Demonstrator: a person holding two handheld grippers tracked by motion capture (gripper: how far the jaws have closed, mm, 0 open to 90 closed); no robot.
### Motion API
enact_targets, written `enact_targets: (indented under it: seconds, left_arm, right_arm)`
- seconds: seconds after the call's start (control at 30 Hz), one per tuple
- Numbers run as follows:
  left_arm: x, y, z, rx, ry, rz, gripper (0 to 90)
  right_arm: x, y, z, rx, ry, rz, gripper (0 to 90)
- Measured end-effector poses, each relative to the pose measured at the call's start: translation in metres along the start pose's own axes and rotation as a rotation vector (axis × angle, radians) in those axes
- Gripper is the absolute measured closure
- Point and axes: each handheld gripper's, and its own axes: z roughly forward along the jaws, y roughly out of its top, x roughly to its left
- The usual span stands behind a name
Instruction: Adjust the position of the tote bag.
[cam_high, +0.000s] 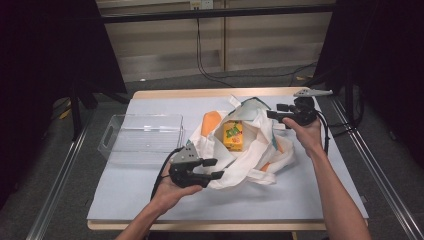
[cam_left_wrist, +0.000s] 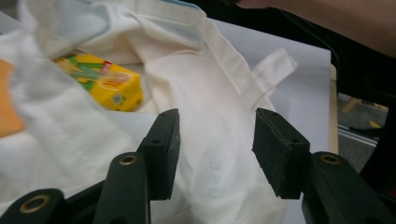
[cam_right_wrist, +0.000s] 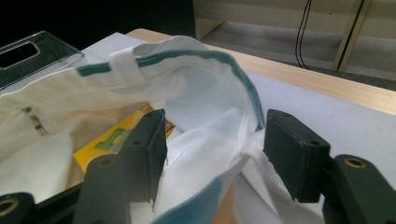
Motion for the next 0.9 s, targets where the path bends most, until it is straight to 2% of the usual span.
enact_targets:
  seconds: [0.07,0.1,0.17,0.2,0.33,0.37,0.43,0.47,0.57,0.63,0.7,0.77,0.83,0.9]
  left_arm:
    - [0.006,0.001,-0.007,-0.013,0.028,-0.019,50.7]
    - [0.006,0.001,-0.007,-0.013,0.028,-0.019,50.2]
    - [0.016,0.000,-0.014,-0.027,0.059,-0.031,49.5]
    - [0.019,0.001,-0.015,-0.028,0.078,-0.035,49.0]
    - [0.026,0.002,-0.015,-0.034,0.109,-0.047,44.7]
    - [0.030,0.005,-0.012,-0.017,0.125,-0.048,40.6]
    - [0.032,0.007,-0.010,-0.008,0.132,-0.046,39.0]
    - [0.034,0.013,-0.006,0.005,0.141,-0.033,38.3]
    - [0.038,0.020,-0.003,-0.003,0.149,-0.029,35.8]
    - [0.047,0.030,0.001,-0.006,0.164,-0.038,34.2]
    - [0.051,0.033,0.004,-0.002,0.174,-0.038,34.0]
    - [0.059,0.041,0.013,0.004,0.169,-0.061,32.2]
    - [0.065,0.046,0.020,0.015,0.184,-0.058,30.8]
    - [0.072,0.049,0.028,0.036,0.185,-0.079,30.7]
  right_arm:
    - [0.006,-0.003,-0.005,0.001,0.016,-0.008,38.2]
    - [0.006,-0.003,-0.005,0.001,0.016,-0.008,38.2]
    - [0.017,-0.011,-0.009,0.025,0.034,-0.022,36.1]
    - [0.020,-0.014,-0.011,0.026,0.033,-0.035,36.1]
    - [0.029,-0.020,-0.018,0.027,0.029,-0.042,34.7]
    - [0.033,-0.022,-0.025,0.032,0.026,-0.047,33.2]
    - [0.034,-0.023,-0.027,0.030,0.029,-0.048,33.2]
    - [0.036,-0.026,-0.032,0.035,0.030,-0.045,32.5]
    - [0.040,-0.031,-0.036,0.044,0.036,-0.042,31.6]
    - [0.046,-0.037,-0.040,0.043,0.042,-0.047,30.1]
    - [0.047,-0.038,-0.040,0.046,0.046,-0.045,29.4]
    - [0.051,-0.043,-0.039,0.046,0.051,-0.040,27.5]
    - [0.054,-0.047,-0.035,0.060,0.044,-0.043,25.7]
    - [0.057,-0.050,-0.032,0.070,0.053,-0.044,25.5]
